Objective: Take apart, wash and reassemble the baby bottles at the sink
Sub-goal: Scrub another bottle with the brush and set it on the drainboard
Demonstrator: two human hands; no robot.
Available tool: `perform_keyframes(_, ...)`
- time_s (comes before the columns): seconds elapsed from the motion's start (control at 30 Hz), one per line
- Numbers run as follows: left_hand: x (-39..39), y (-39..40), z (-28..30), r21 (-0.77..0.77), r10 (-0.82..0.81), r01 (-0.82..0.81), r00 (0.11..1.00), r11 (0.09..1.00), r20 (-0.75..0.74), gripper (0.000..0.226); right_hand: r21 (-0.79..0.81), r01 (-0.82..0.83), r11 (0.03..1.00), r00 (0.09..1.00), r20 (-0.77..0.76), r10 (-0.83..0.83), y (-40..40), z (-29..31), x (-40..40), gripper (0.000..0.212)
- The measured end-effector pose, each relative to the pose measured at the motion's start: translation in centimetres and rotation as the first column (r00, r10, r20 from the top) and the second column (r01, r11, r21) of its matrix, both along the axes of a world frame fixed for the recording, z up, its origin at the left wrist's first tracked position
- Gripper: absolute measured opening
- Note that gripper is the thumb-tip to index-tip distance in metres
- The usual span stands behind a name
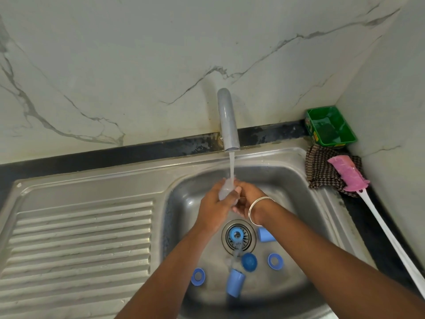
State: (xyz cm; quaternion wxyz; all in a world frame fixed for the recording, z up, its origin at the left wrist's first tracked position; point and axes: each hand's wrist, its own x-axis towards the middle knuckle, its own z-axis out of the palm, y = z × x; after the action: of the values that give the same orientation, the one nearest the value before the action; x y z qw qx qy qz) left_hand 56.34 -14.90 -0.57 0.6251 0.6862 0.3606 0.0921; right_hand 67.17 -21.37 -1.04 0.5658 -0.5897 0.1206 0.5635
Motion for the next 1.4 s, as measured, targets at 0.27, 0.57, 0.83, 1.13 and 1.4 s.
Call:
perform_keyframes(0.27, 2.5, 0.8, 0.4, 0.115, 0.062, -0.074, 0.993, 0.991, 0.103, 0.017, -0.003, 0.281, 0.960, 0.933, -0.234, -0.274, 0.3, -0.9, 1.8, 0.060)
perform_keyframes(0.57, 0.2, 1.8, 0.9, -0.152, 0.164, -0.174, 0.984, 0.973, -0.073, 0.026, 0.020, 0.109, 0.994, 0.990, 0.083, -0.110, -0.3, -0.9, -0.5, 0.034)
perform_keyframes(0.83, -1.5, 1.2, -0.6, 0.080, -0.061, 0.080, 0.976, 0.994, -0.209, 0.063, -0.078, -0.311, 0.947, 0.613, 0.745, 0.262, -3.1, -1.1, -2.2, 0.051)
perform_keyframes(1.13, -2.1, 1.4, -1.1, 0.180, 0.015, 0.037, 0.960, 0.983, -0.281, 0.026, -0.203, -0.275, 0.940, 0.416, 0.856, 0.307, -4.4, -2.0, -0.5, 0.060)
perform_keyframes(1.4, -2.4, 1.4, -0.6, 0.112, 0.209, -0.187, 0.948, 0.976, -0.239, 0.022, -0.161, -0.245, 0.956, 0.421, 0.870, 0.255, -2.7, -1.2, -0.7, 0.055)
